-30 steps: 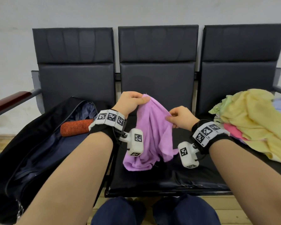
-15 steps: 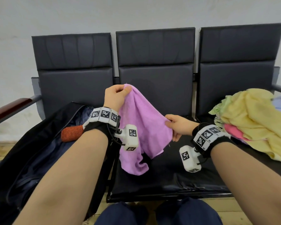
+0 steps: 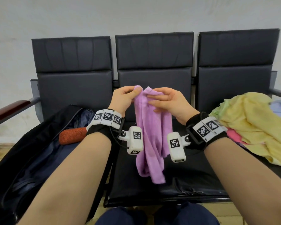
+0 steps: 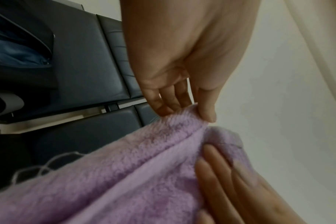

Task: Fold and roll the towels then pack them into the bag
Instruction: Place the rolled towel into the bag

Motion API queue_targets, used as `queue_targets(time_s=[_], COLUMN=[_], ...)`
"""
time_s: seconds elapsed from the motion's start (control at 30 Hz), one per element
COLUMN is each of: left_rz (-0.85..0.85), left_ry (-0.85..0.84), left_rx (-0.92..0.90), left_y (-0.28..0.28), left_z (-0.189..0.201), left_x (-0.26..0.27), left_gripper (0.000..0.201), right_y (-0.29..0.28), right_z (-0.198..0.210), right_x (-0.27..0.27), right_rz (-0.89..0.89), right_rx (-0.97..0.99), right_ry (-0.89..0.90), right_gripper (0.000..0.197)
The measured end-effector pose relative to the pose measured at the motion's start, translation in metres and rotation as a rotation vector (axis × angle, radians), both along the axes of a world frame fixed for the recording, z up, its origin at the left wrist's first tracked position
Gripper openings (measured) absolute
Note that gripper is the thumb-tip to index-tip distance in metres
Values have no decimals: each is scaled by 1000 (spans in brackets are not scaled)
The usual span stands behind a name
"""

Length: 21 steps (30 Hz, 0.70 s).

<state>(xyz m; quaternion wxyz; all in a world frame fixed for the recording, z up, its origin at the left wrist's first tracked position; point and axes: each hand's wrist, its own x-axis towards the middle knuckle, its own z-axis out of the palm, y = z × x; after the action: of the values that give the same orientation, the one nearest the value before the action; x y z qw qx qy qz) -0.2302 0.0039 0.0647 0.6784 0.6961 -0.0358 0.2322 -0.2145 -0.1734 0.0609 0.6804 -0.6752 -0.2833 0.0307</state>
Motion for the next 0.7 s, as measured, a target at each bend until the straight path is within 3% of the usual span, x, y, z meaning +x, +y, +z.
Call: queue_targets(time_s=[0.1,0.2,0.43,0.7], left_rz=[-69,-130,-115,-295], left_ry=[17,48,79,83], left_rx=[5,23,-8,-89], left_y=[-6,-9,-17,-21], left_z=[1,2,1,-1], left_x=[-3,-6,-12,-20], left_gripper=[19,19,24,17], right_y=[2,0,-4,-3], right_z=[0,4,5,4], right_x=[0,-1,-7,-5], right_rz=[-120,-132,-77,-140], right_rx=[-33,-53,-49,-73], right_ry=[-90,-132,-127,-148], right_gripper=[6,4,9,11])
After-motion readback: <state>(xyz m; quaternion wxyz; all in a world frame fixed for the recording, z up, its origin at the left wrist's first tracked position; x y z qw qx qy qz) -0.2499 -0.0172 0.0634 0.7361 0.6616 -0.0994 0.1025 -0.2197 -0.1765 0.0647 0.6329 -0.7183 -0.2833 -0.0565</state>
